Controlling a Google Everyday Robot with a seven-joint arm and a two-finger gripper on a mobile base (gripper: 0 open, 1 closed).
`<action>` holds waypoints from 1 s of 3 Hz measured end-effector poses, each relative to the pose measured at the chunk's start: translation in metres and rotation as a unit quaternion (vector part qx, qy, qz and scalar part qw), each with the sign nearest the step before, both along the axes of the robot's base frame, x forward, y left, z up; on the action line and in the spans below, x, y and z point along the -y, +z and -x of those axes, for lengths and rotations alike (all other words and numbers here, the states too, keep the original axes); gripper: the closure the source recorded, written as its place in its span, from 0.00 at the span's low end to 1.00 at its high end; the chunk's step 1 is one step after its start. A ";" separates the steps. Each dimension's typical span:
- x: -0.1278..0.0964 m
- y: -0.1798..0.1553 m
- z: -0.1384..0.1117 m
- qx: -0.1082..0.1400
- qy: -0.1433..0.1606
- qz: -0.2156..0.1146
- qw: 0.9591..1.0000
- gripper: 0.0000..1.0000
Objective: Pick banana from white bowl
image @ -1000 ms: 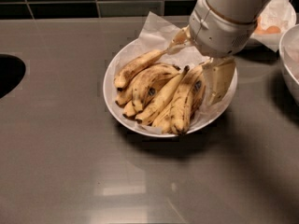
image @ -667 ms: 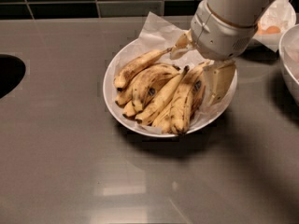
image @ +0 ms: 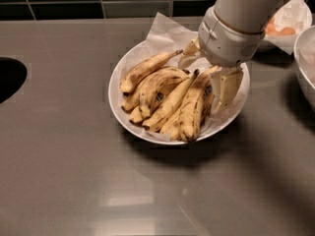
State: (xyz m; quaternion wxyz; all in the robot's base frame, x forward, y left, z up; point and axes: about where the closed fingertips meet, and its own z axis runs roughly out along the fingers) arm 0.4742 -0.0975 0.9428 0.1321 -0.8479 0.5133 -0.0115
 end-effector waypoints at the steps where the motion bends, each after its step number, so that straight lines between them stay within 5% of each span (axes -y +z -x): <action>1: -0.002 -0.008 -0.004 -0.009 0.003 0.001 1.000 0.30; 3: 0.000 -0.022 -0.005 -0.026 0.002 0.000 1.000 0.31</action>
Offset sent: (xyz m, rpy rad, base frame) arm 0.0026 -0.0028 -0.0269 -0.0081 0.0788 0.0048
